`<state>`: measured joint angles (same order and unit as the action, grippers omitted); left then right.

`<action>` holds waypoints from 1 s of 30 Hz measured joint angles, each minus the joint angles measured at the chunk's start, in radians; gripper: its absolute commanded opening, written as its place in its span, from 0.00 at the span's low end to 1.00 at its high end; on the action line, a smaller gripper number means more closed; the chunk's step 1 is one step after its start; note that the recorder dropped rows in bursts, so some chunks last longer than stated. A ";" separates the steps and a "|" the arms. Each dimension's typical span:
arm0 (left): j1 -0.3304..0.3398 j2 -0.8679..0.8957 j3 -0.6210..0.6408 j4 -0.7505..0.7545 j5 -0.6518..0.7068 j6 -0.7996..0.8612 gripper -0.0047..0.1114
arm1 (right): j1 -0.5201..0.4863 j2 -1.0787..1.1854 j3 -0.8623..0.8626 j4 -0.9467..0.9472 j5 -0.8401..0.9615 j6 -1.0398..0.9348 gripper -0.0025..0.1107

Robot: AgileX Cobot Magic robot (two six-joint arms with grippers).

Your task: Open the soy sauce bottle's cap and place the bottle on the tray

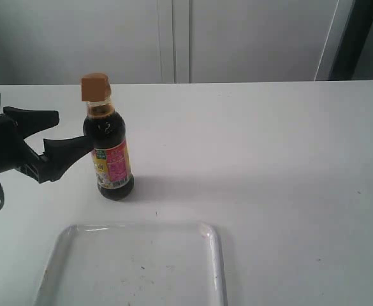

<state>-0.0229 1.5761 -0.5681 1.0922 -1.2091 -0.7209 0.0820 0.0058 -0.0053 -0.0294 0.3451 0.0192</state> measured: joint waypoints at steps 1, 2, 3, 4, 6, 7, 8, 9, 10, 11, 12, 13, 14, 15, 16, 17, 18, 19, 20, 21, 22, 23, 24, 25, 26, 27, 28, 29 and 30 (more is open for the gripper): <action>-0.009 0.002 -0.002 -0.007 0.000 0.006 0.91 | 0.000 0.000 0.000 0.000 0.000 0.000 0.02; -0.024 0.007 -0.007 -0.012 0.000 0.008 0.91 | 0.000 0.000 0.000 0.000 0.000 0.000 0.02; -0.036 0.009 -0.013 -0.015 0.000 0.013 0.91 | 0.000 0.000 0.000 0.000 0.000 0.000 0.02; -0.056 0.017 -0.022 -0.026 0.000 0.017 0.91 | 0.000 0.000 0.000 0.000 0.000 0.000 0.02; -0.081 0.032 -0.039 -0.053 -0.004 0.024 0.91 | 0.000 0.000 0.000 0.000 0.000 0.000 0.02; -0.090 0.043 -0.051 -0.069 -0.004 0.026 0.91 | 0.000 0.000 0.000 0.000 0.000 0.000 0.02; -0.094 0.053 -0.061 -0.079 -0.006 0.026 0.91 | 0.000 0.000 0.000 0.000 0.000 0.000 0.02; -0.096 0.068 -0.072 -0.084 -0.006 0.028 0.91 | 0.000 0.000 0.000 0.000 0.000 0.000 0.02; -0.100 0.083 -0.088 -0.091 -0.006 0.028 0.91 | 0.000 0.000 0.000 0.000 0.000 0.000 0.02; -0.102 0.098 -0.098 -0.095 -0.006 0.028 0.91 | 0.000 0.000 0.000 0.000 0.000 0.000 0.02; -0.102 0.114 -0.110 -0.098 -0.006 0.028 0.91 | 0.000 0.000 0.000 0.000 0.000 0.000 0.02; -0.102 0.128 -0.121 -0.098 -0.006 0.028 0.91 | 0.000 0.000 0.000 0.000 0.000 0.000 0.02; -0.102 0.140 -0.131 -0.098 -0.006 0.028 0.91 | 0.000 0.000 0.000 0.000 0.000 0.000 0.02; -0.102 0.154 -0.140 -0.098 -0.006 0.028 0.91 | 0.000 0.000 0.000 0.000 0.000 0.000 0.02; -0.102 0.168 -0.148 -0.098 -0.006 0.028 0.91 | 0.000 0.000 0.000 0.000 0.000 0.000 0.02; -0.102 0.175 -0.152 -0.096 -0.006 0.028 0.91 | 0.000 0.000 0.000 0.000 0.000 0.000 0.02; -0.104 0.188 -0.162 -0.094 -0.008 0.028 0.91 | 0.000 0.000 0.000 0.000 0.000 0.000 0.02; -0.106 0.198 -0.169 -0.092 -0.010 0.028 0.91 | 0.000 0.000 0.000 0.000 0.000 0.000 0.02; -0.111 0.206 -0.175 -0.092 -0.010 0.031 0.91 | 0.000 0.000 0.000 0.000 0.000 0.000 0.02; -0.115 0.216 -0.180 -0.090 -0.010 0.033 0.91 | 0.000 0.000 0.000 0.000 0.000 0.000 0.02; -0.123 0.226 -0.184 -0.090 -0.010 0.042 0.91 | 0.000 0.000 0.000 0.000 0.000 0.000 0.02; -0.131 0.236 -0.189 -0.090 -0.010 0.050 0.91 | 0.000 0.000 0.000 0.000 0.000 0.000 0.02; -0.138 0.244 -0.192 -0.090 -0.010 0.059 0.91 | 0.000 0.000 0.000 0.000 0.000 0.000 0.02; -0.146 0.254 -0.196 -0.097 -0.010 0.065 0.91 | 0.000 0.000 0.000 0.000 0.000 0.000 0.02; -0.153 0.259 -0.199 -0.104 -0.010 0.069 0.91 | 0.000 0.000 0.000 0.000 0.000 0.000 0.02; -0.159 0.268 -0.201 -0.106 -0.010 0.077 0.91 | 0.000 0.000 0.000 0.000 0.000 0.000 0.02; -0.163 0.274 -0.207 -0.109 -0.010 0.081 0.91 | 0.000 0.000 0.000 0.000 0.000 0.000 0.02; -0.165 0.282 -0.214 -0.110 -0.010 0.083 0.91 | 0.000 0.000 0.000 0.000 0.000 0.000 0.02; -0.165 0.289 -0.220 -0.114 -0.010 0.083 0.91 | 0.000 0.000 0.000 0.000 0.000 0.000 0.02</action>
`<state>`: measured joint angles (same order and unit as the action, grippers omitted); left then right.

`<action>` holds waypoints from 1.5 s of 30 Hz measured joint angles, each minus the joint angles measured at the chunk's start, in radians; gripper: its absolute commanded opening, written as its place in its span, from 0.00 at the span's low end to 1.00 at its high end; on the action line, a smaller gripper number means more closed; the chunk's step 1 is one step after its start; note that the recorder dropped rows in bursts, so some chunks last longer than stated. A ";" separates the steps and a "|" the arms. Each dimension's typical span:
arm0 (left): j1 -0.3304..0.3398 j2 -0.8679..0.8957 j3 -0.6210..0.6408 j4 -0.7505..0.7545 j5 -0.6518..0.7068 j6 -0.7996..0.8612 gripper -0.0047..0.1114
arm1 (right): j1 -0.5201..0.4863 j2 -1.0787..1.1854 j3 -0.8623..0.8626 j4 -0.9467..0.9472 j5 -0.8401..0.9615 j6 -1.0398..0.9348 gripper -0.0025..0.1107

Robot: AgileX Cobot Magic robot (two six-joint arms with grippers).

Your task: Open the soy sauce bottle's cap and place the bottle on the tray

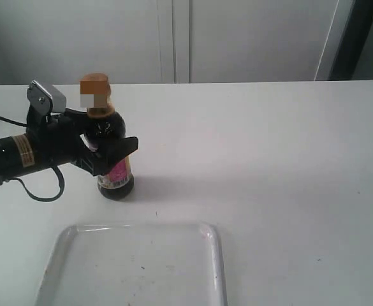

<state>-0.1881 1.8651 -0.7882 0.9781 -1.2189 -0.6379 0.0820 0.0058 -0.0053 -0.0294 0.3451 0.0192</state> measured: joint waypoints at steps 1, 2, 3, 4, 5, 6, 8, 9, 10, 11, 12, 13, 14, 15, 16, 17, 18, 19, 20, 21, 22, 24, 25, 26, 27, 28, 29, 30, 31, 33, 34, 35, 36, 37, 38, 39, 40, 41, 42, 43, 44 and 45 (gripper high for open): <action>0.000 0.008 -0.006 -0.002 0.000 0.000 0.91 | 0.000 0.000 0.000 0.000 0.000 0.000 0.02; 0.000 0.019 -0.013 -0.007 0.000 0.000 0.91 | 0.000 0.000 0.000 0.000 0.000 0.000 0.02; 0.000 0.029 -0.019 -0.010 0.000 0.000 0.91 | 0.000 0.000 0.000 0.000 0.000 0.000 0.02; 0.000 0.040 -0.022 -0.010 0.000 0.000 0.90 | 0.000 0.000 0.000 0.000 0.000 0.000 0.02; 0.000 0.049 -0.027 -0.012 0.000 0.000 0.89 | 0.000 0.000 0.000 0.000 0.000 0.000 0.02; 0.000 0.058 -0.029 -0.012 0.000 0.000 0.89 | 0.000 0.000 0.000 0.000 0.000 0.000 0.02; 0.000 0.074 -0.036 -0.012 0.002 0.000 0.88 | 0.000 0.000 0.000 0.000 0.000 0.000 0.02; 0.000 0.079 -0.037 -0.012 0.002 0.000 0.87 | 0.000 0.000 0.000 0.000 0.000 0.000 0.02; 0.000 0.084 -0.042 -0.012 0.002 0.000 0.85 | 0.000 0.000 0.000 0.002 0.000 0.000 0.02; 0.000 0.089 -0.044 -0.012 0.002 0.000 0.81 | 0.000 0.000 0.000 0.002 0.000 0.000 0.02; 0.000 0.096 -0.046 -0.010 0.002 0.000 0.75 | 0.000 0.000 0.000 0.002 0.000 0.000 0.02; 0.000 0.098 -0.048 -0.008 0.002 0.000 0.66 | 0.000 0.000 0.000 0.002 0.000 0.000 0.02; -0.002 0.098 -0.048 -0.004 0.002 0.000 0.58 | 0.000 0.000 0.000 0.002 0.000 0.000 0.02; -0.002 0.100 -0.048 -0.002 0.000 0.000 0.29 | 0.000 0.000 0.000 0.002 0.000 0.000 0.02; -0.003 0.100 -0.051 -0.003 -0.003 0.007 0.04 | 0.000 0.000 0.000 0.002 0.000 0.000 0.02; -0.003 0.100 -0.051 -0.006 0.001 0.007 0.05 | 0.000 0.000 0.000 0.002 0.000 0.000 0.02; -0.003 0.100 -0.051 -0.006 0.001 0.007 0.04 | 0.000 0.000 0.000 0.002 0.000 0.000 0.02; -0.003 0.100 -0.051 0.001 0.001 0.012 0.04 | 0.000 0.000 0.000 0.002 0.000 0.000 0.02; -0.003 0.100 -0.051 0.009 0.001 0.015 0.04 | 0.000 0.000 0.000 0.002 0.000 0.000 0.02; -0.003 0.100 -0.051 0.015 -0.001 0.019 0.04 | 0.000 0.000 0.000 0.002 0.000 0.000 0.02; -0.003 0.100 -0.051 0.018 -0.001 0.022 0.04 | 0.000 0.000 0.000 0.002 0.000 0.000 0.02; -0.003 0.100 -0.051 0.028 -0.003 0.023 0.04 | 0.000 0.000 0.000 0.002 0.000 0.000 0.02; -0.003 0.100 -0.051 0.036 -0.003 0.025 0.04 | 0.000 0.000 0.000 0.002 0.000 0.000 0.02; -0.003 0.100 -0.051 0.038 -0.005 0.029 0.04 | 0.000 0.000 0.000 0.002 0.000 0.000 0.02; -0.003 0.100 -0.051 0.043 -0.007 0.036 0.04 | 0.000 0.000 0.000 0.002 0.000 0.000 0.02; -0.003 0.100 -0.051 0.048 -0.007 0.041 0.04 | 0.000 0.000 0.000 0.002 0.000 0.000 0.02; -0.003 0.100 -0.051 0.050 -0.009 0.043 0.04 | 0.000 0.000 0.000 0.002 0.000 0.000 0.02; -0.003 0.100 -0.051 0.053 -0.009 0.049 0.04 | 0.000 0.000 0.000 -0.003 0.000 -0.002 0.02; -0.003 0.100 -0.051 0.053 -0.009 0.054 0.04 | 0.000 0.000 0.000 -0.004 0.000 -0.004 0.02; -0.003 0.100 -0.051 0.059 -0.011 0.065 0.04 | 0.000 0.000 0.000 -0.009 0.000 -0.043 0.02; -0.003 0.100 -0.051 0.060 -0.013 0.069 0.04 | 0.000 0.000 0.000 -0.016 0.000 -0.086 0.02; -0.003 0.100 -0.051 0.061 -0.013 0.073 0.04 | 0.000 0.000 0.000 -0.021 -0.015 -0.136 0.02; -0.003 0.100 -0.051 0.061 -0.013 0.075 0.04 | 0.000 0.000 0.000 -0.023 -0.032 -0.154 0.02; -0.003 0.100 -0.051 0.061 -0.013 0.075 0.04 | 0.000 0.000 0.000 -0.021 -0.081 -0.169 0.02; -0.003 0.100 -0.051 0.061 -0.013 0.076 0.04 | 0.000 0.000 0.000 -0.017 -0.101 -0.174 0.02; -0.003 0.100 -0.051 0.061 -0.013 0.077 0.04 | 0.000 0.000 0.000 -0.012 -0.121 -0.177 0.02; -0.003 0.100 -0.051 0.061 -0.013 0.077 0.04 | 0.000 0.000 0.000 -0.001 -0.148 -0.182 0.02; -0.003 0.100 -0.051 0.061 -0.013 0.079 0.04 | 0.000 0.000 0.000 0.001 -0.164 -0.187 0.02; -0.003 0.100 -0.051 0.061 -0.013 0.079 0.04 | 0.000 0.000 0.000 0.029 -0.199 -0.187 0.02; -0.003 0.100 -0.051 0.063 -0.013 0.079 0.04 | 0.000 0.000 0.000 0.060 -0.213 -0.187 0.02; -0.003 0.100 -0.051 0.063 -0.013 0.079 0.04 | 0.000 0.000 0.000 0.107 -0.225 -0.187 0.02; -0.003 0.100 -0.051 0.063 -0.013 0.079 0.04 | 0.000 0.000 0.000 0.161 -0.236 -0.187 0.02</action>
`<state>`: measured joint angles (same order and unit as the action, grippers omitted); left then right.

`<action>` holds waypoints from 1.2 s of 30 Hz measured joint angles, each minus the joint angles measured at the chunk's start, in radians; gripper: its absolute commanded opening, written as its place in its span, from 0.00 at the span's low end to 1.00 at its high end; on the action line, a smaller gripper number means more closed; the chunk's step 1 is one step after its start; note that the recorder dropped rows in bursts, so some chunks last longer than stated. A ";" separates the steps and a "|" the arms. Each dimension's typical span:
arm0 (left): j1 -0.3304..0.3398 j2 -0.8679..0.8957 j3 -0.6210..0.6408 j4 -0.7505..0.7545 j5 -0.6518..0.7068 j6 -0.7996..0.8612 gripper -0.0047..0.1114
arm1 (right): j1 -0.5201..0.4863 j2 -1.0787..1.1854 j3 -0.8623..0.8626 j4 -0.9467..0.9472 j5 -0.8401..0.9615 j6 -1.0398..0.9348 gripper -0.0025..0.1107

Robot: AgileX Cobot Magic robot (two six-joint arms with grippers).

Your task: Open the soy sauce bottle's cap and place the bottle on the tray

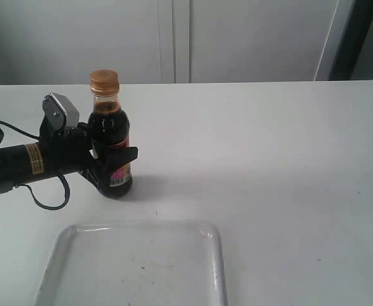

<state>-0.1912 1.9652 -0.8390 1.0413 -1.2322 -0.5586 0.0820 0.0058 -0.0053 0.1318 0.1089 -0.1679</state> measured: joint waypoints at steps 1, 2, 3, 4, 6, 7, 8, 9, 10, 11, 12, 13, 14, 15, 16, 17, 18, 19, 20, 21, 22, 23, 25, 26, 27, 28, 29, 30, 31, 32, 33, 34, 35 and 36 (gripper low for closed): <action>0.000 0.000 0.000 0.000 0.000 0.000 0.04 | 0.000 0.000 0.000 0.028 -0.011 0.000 0.02; 0.000 0.000 0.000 0.000 -0.002 0.000 0.04 | 0.000 0.000 0.000 0.053 -0.023 0.000 0.02; 0.000 0.000 0.000 0.000 -0.002 0.000 0.04 | 0.000 0.000 0.000 0.069 -0.032 0.000 0.02; 0.000 0.000 0.000 0.000 -0.002 0.002 0.04 | 0.000 0.000 0.000 0.081 -0.040 0.000 0.02; 0.000 0.000 0.000 0.000 -0.002 0.002 0.04 | 0.000 0.000 0.000 0.095 -0.052 0.023 0.02; 0.000 0.000 0.000 0.000 -0.002 0.002 0.04 | 0.000 0.000 0.000 0.098 -0.057 0.033 0.02; 0.000 0.000 0.000 0.000 -0.002 0.002 0.04 | 0.000 0.000 0.000 0.102 -0.064 0.043 0.02; 0.000 0.000 0.000 0.000 -0.002 0.002 0.04 | 0.000 0.000 0.000 0.102 -0.073 0.051 0.02; 0.000 0.000 0.000 0.000 -0.002 0.002 0.04 | 0.000 0.000 0.000 0.104 -0.088 0.053 0.02; 0.000 0.000 0.000 0.000 -0.002 0.002 0.04 | 0.000 0.000 0.000 0.106 -0.109 0.055 0.02; 0.000 0.000 0.000 0.000 -0.002 0.002 0.04 | 0.000 0.000 0.000 0.106 -0.129 0.057 0.02; 0.000 0.000 0.000 0.000 -0.002 0.002 0.04 | 0.000 0.000 0.000 0.108 -0.147 0.059 0.02; 0.000 0.000 0.000 0.002 -0.002 0.002 0.04 | 0.000 0.000 0.000 0.108 -0.162 0.063 0.02; 0.000 0.000 0.000 0.002 -0.002 0.002 0.04 | 0.000 0.000 0.000 0.110 -0.174 0.066 0.02; 0.000 0.000 0.000 0.002 -0.002 0.002 0.04 | 0.000 0.000 -0.002 0.110 -0.190 0.074 0.02; 0.000 0.000 0.000 0.002 -0.002 0.002 0.04 | 0.000 0.000 -0.007 0.112 -0.200 0.076 0.02; 0.000 0.000 0.000 0.002 -0.002 0.002 0.04 | 0.000 0.000 -0.017 0.112 -0.214 0.078 0.02; 0.000 0.000 0.000 0.002 -0.002 0.002 0.04 | 0.000 0.000 -0.028 0.112 -0.225 0.078 0.02; 0.000 0.000 0.000 0.002 -0.002 0.002 0.04 | 0.000 0.002 -0.040 0.112 -0.236 0.078 0.02; 0.000 0.000 0.000 0.002 -0.002 0.002 0.04 | 0.000 0.011 -0.055 0.112 -0.243 0.078 0.02; 0.000 0.000 0.000 0.002 -0.002 0.002 0.04 | 0.000 0.027 -0.080 0.112 -0.254 0.078 0.02; 0.000 0.000 0.000 0.002 -0.002 0.002 0.04 | 0.000 0.047 -0.099 0.110 -0.259 0.078 0.02; 0.000 0.000 0.000 0.002 -0.002 0.002 0.04 | 0.000 0.096 -0.150 0.099 -0.270 0.078 0.02; 0.000 0.000 0.000 0.002 -0.002 0.002 0.04 | 0.000 0.118 -0.176 0.094 -0.275 0.078 0.02; 0.000 0.000 0.000 0.002 -0.002 0.002 0.04 | 0.000 0.146 -0.202 0.092 -0.280 0.072 0.02; 0.000 0.000 0.000 0.002 -0.002 0.002 0.04 | 0.000 0.175 -0.227 0.092 -0.285 0.070 0.02; 0.000 0.000 0.000 0.002 -0.002 0.002 0.04 | 0.000 0.198 -0.246 0.090 -0.290 0.064 0.02; 0.000 0.000 0.000 0.002 -0.002 0.004 0.04 | 0.000 0.226 -0.270 0.090 -0.292 0.057 0.02; 0.000 0.000 0.000 0.002 -0.002 0.004 0.04 | 0.000 0.254 -0.293 0.088 -0.295 0.052 0.02; 0.000 0.000 0.000 0.002 -0.002 0.004 0.04 | 0.000 0.276 -0.312 0.086 -0.297 0.050 0.02; 0.000 0.000 0.000 0.002 -0.002 0.004 0.04 | 0.000 0.302 -0.334 0.078 -0.299 0.047 0.02; 0.000 0.000 0.000 0.002 -0.002 0.004 0.04 | 0.000 0.329 -0.356 0.064 -0.299 0.045 0.02; 0.000 0.000 0.000 0.002 -0.002 0.004 0.04 | 0.000 0.355 -0.376 0.053 -0.299 0.045 0.02; 0.000 0.000 0.000 0.002 -0.002 0.004 0.04 | 0.000 0.381 -0.397 0.040 -0.297 0.045 0.02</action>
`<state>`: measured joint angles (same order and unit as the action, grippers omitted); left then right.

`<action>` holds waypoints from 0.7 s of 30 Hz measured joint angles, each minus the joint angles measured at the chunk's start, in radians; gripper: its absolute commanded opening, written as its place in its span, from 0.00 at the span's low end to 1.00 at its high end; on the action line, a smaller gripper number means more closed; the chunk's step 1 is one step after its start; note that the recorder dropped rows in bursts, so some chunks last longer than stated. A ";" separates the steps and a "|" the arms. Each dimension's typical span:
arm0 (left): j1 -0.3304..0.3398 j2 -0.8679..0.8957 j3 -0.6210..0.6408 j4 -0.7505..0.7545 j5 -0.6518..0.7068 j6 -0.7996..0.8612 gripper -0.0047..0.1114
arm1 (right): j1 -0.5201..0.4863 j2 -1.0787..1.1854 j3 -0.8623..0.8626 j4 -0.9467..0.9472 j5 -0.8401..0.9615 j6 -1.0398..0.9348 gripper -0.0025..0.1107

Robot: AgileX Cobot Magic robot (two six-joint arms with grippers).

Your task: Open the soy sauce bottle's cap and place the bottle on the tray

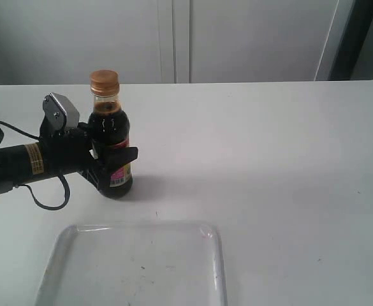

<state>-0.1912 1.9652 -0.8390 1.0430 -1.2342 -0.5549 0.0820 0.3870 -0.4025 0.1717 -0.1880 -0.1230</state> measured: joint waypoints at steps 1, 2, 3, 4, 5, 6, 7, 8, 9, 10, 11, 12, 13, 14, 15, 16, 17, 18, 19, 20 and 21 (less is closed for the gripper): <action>0.000 0.000 0.000 0.000 0.000 0.000 0.04 | 0.000 0.027 -0.021 -0.014 0.000 0.000 0.02; 0.000 0.000 0.000 0.000 0.000 0.000 0.04 | 0.000 0.054 -0.043 -0.027 0.002 -0.002 0.02; 0.000 0.000 0.000 0.000 0.000 0.000 0.04 | 0.000 0.077 -0.060 -0.040 0.002 -0.001 0.02; 0.000 0.000 0.000 0.002 0.000 0.000 0.04 | 0.000 0.105 -0.083 -0.057 0.008 -0.001 0.02; 0.000 0.000 0.000 0.002 0.000 0.002 0.04 | 0.000 0.134 -0.107 -0.079 0.020 -0.002 0.02; 0.000 0.000 0.000 0.002 0.000 0.002 0.04 | 0.000 0.158 -0.127 -0.104 0.036 -0.002 0.02; 0.000 0.000 0.000 0.002 0.000 0.002 0.04 | 0.000 0.187 -0.151 -0.126 0.054 -0.004 0.02; 0.000 0.000 0.000 0.002 0.000 0.002 0.04 | 0.000 0.216 -0.173 -0.141 0.071 -0.004 0.02; 0.000 0.000 0.000 0.002 0.000 0.002 0.04 | 0.000 0.245 -0.194 -0.153 0.082 -0.004 0.02; 0.000 0.000 0.000 0.002 0.000 0.002 0.04 | 0.000 0.272 -0.212 -0.172 0.093 -0.004 0.02; 0.000 0.000 0.000 0.002 0.000 0.002 0.04 | 0.000 0.296 -0.226 -0.182 0.103 -0.004 0.02; 0.000 0.000 0.000 0.002 0.000 0.002 0.04 | 0.000 0.315 -0.236 -0.189 0.109 -0.004 0.02; 0.000 0.000 0.000 0.002 0.000 0.002 0.04 | 0.000 0.338 -0.247 -0.197 0.112 -0.005 0.02; 0.000 0.000 0.000 0.004 0.000 0.002 0.04 | 0.000 0.360 -0.256 -0.205 0.114 -0.005 0.02; 0.000 0.000 0.000 0.004 0.000 0.002 0.04 | 0.000 0.377 -0.262 -0.215 0.117 -0.005 0.02; 0.000 0.000 0.000 0.004 0.000 0.002 0.04 | 0.000 0.402 -0.270 -0.223 0.118 -0.006 0.02; 0.000 0.000 0.000 0.004 0.000 0.002 0.04 | 0.000 0.419 -0.275 -0.233 0.121 -0.007 0.02; 0.000 0.000 0.000 0.004 0.000 0.004 0.04 | 0.000 0.441 -0.279 -0.239 0.123 -0.007 0.02; 0.000 0.000 0.000 0.004 0.000 0.004 0.04 | 0.003 0.463 -0.286 -0.252 0.128 -0.011 0.02; 0.000 0.000 0.000 0.004 0.000 0.004 0.04 | 0.009 0.484 -0.290 -0.259 0.130 -0.017 0.02; 0.000 0.000 0.000 0.004 0.000 0.004 0.04 | 0.020 0.501 -0.296 -0.264 0.132 -0.024 0.02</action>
<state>-0.1912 1.9652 -0.8390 1.0469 -1.2342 -0.5512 0.1025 0.8881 -0.6983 -0.0919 -0.0564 -0.1474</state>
